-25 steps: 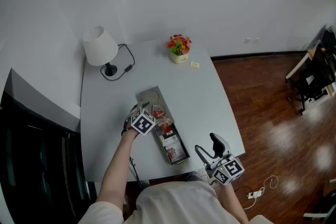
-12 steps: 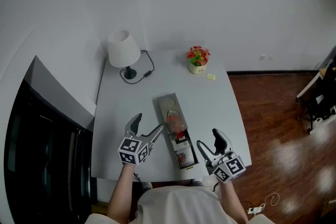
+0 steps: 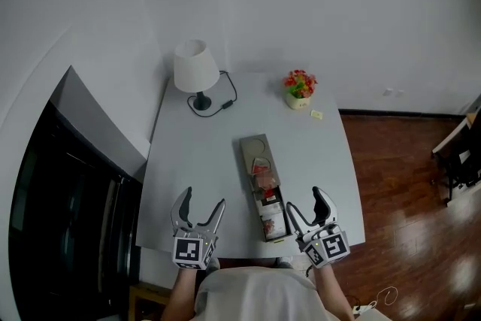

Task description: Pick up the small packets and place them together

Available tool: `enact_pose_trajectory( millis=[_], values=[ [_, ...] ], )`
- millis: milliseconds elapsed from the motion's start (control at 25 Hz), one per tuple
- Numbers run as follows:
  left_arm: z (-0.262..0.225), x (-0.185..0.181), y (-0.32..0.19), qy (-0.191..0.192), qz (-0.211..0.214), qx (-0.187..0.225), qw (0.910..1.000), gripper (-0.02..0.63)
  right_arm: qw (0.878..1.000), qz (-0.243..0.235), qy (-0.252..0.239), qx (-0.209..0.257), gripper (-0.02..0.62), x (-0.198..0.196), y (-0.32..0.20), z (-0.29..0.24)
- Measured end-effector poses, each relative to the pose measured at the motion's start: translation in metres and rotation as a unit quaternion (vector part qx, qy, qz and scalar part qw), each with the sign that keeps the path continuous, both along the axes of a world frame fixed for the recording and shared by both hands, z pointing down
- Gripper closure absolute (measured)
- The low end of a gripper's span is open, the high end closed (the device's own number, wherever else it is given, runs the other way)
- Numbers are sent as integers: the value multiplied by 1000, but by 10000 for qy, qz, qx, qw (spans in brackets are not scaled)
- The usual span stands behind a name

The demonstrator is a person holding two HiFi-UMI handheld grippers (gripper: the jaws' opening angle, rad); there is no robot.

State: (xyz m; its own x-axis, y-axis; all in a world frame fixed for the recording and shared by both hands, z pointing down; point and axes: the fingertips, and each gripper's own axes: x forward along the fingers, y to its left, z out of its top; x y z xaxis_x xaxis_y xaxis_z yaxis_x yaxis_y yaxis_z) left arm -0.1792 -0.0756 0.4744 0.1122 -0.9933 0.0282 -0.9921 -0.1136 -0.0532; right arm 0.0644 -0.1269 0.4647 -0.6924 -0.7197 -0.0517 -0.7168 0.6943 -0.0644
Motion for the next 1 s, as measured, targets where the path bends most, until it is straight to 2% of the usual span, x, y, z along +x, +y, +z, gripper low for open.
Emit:
enact_pose_trajectory(
  millis=[160,480,1000],
  values=[
    [0,4,6,108,34,60,9999,242,9993,-173,341,-11,253,-12,8,7],
    [-9,15,6,246,180,144,9994,255,9987,-305,409,43,253,-23,14,5],
    [-5,22,1,197,358,38,9992,255,9981,-330,517,-17,253,-25,16,10]
  ],
)
